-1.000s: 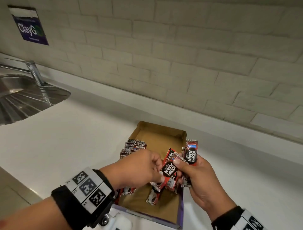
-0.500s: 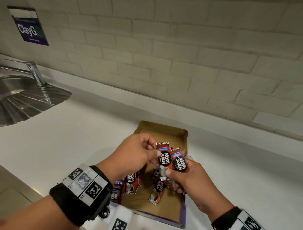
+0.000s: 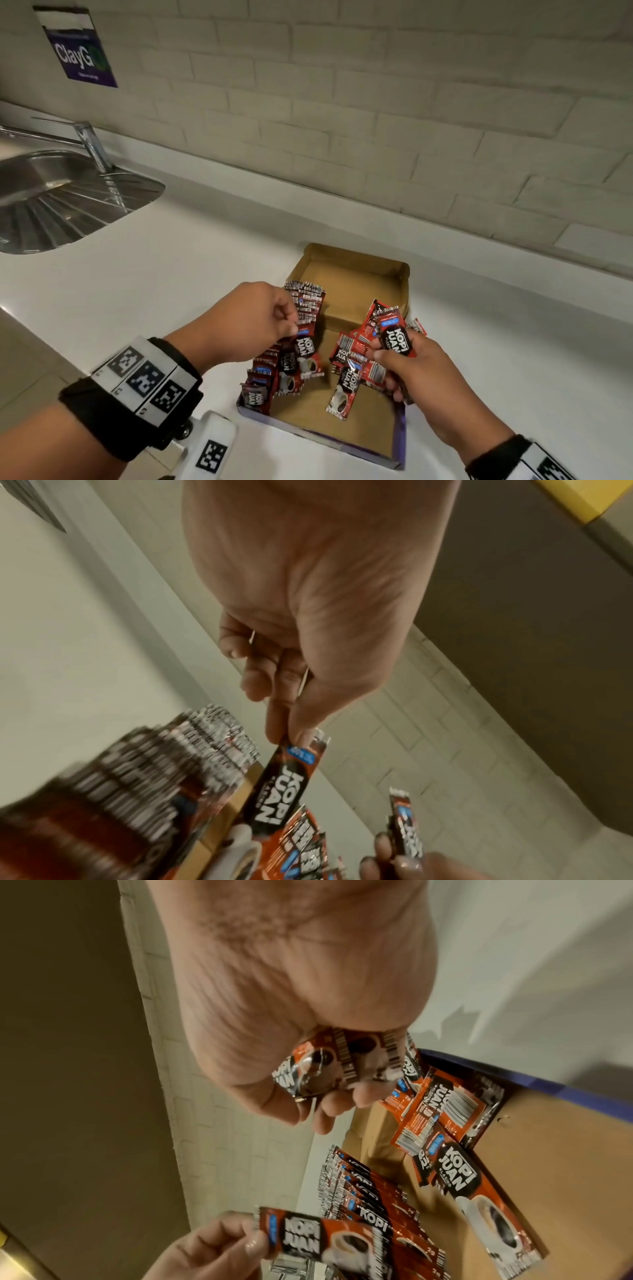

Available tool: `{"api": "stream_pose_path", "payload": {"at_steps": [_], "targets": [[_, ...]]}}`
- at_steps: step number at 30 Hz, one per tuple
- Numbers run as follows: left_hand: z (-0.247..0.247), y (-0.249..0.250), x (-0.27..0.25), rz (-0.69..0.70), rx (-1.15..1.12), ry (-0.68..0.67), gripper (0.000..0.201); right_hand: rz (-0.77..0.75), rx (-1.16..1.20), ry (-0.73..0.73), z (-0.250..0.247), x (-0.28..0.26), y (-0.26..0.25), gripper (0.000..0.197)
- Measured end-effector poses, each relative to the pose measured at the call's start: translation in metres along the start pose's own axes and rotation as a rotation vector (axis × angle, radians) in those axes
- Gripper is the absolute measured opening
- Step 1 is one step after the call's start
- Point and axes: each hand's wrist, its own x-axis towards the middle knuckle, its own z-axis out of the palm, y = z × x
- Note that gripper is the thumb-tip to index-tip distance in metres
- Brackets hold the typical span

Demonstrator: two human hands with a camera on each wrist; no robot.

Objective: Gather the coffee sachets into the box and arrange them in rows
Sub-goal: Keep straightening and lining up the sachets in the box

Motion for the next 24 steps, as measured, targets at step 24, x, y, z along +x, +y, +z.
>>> {"api": "stream_pose_path", "payload": {"at_steps": [24], "targets": [[0.029,-0.021,0.010,0.048,0.429,-0.058,0.014,0.062,0.083,-0.034,0.001,-0.002,-0.002,0.016]]}}
